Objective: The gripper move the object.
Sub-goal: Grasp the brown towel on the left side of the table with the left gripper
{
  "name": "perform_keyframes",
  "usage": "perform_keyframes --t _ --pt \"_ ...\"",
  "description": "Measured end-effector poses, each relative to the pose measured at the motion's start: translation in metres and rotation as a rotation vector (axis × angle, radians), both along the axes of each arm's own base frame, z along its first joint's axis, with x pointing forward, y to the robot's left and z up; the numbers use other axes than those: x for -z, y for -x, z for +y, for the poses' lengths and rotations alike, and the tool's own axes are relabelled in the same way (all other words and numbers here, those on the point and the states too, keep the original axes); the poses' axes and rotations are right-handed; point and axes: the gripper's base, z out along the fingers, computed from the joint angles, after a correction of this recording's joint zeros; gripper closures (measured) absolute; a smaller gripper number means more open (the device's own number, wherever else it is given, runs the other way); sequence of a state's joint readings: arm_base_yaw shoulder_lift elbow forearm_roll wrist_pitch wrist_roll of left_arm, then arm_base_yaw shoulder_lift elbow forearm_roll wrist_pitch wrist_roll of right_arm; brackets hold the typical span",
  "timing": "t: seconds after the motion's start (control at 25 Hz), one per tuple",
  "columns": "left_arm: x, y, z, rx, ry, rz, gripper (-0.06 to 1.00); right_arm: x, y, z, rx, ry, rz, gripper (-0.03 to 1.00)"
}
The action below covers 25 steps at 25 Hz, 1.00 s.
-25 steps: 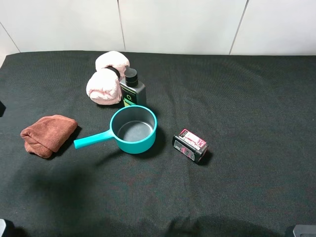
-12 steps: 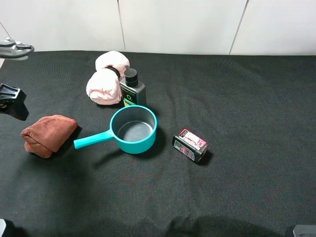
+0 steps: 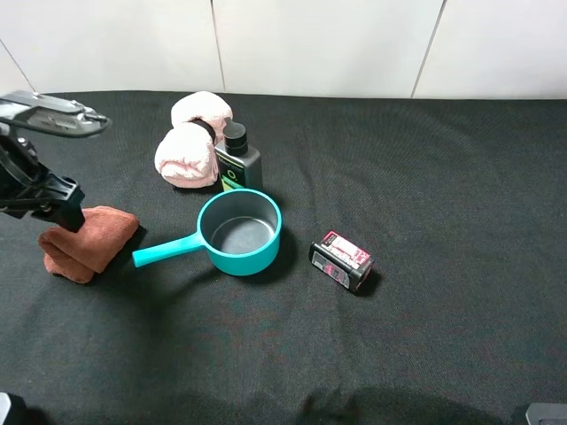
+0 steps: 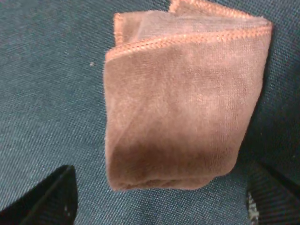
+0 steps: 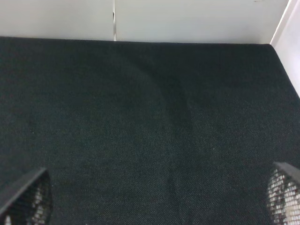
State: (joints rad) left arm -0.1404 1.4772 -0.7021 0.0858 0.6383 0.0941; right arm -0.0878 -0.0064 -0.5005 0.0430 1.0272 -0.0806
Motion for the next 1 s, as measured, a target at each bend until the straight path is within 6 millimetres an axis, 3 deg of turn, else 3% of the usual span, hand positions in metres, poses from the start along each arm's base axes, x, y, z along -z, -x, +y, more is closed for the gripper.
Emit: perform_keyframes --t 0.44,0.76,1.0 --pt "0.017 -0.006 -0.004 0.026 -0.01 0.037 0.18 0.0 0.0 0.0 0.0 0.0 0.0 0.27" --pt "0.028 -0.009 -0.008 0.045 -0.014 0.057 0.08 0.0 0.0 0.0 0.0 0.0 0.0 0.27" --pt "0.037 -0.013 -0.009 0.051 -0.017 0.067 0.07 0.0 0.0 0.0 0.0 0.0 -0.001 0.27"
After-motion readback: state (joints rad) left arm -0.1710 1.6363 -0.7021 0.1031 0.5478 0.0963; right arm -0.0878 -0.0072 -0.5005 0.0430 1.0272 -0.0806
